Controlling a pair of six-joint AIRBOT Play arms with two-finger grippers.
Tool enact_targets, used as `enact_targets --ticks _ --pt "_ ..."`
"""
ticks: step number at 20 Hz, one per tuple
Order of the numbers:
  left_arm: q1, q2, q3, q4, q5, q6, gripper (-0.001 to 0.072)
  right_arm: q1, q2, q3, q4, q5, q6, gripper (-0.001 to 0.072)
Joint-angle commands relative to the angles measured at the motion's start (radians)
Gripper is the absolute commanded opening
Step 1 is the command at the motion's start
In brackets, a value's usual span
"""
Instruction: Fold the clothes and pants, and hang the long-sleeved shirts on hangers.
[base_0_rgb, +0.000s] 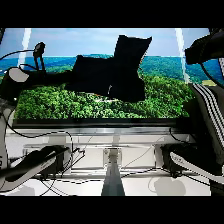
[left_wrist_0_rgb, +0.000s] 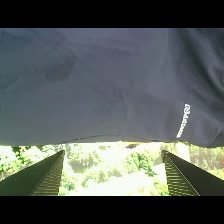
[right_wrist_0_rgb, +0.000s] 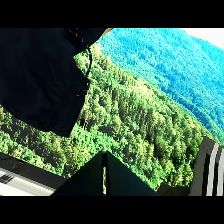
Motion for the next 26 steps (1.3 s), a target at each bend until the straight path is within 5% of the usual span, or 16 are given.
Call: enact_targets --ticks 1,22,26 --pt "0.001 0.0 0.001 0.0 0.0 0.0 0.0703 0.0 0.0 0.0 0.0 0.0 0.0 0.0033" --pt "0.0 0.0 0.001 -0.003 0.116 -0.028 0.0703 0.0 0.0 -0.005 -0.085 -0.122 -0.059 0.0033" --pt "0.01 0.0 0.001 0.001 0.104 -0.033 0.0703 -0.121 0.013 -0.192 -0.073 -0.113 -0.061 0.0032"
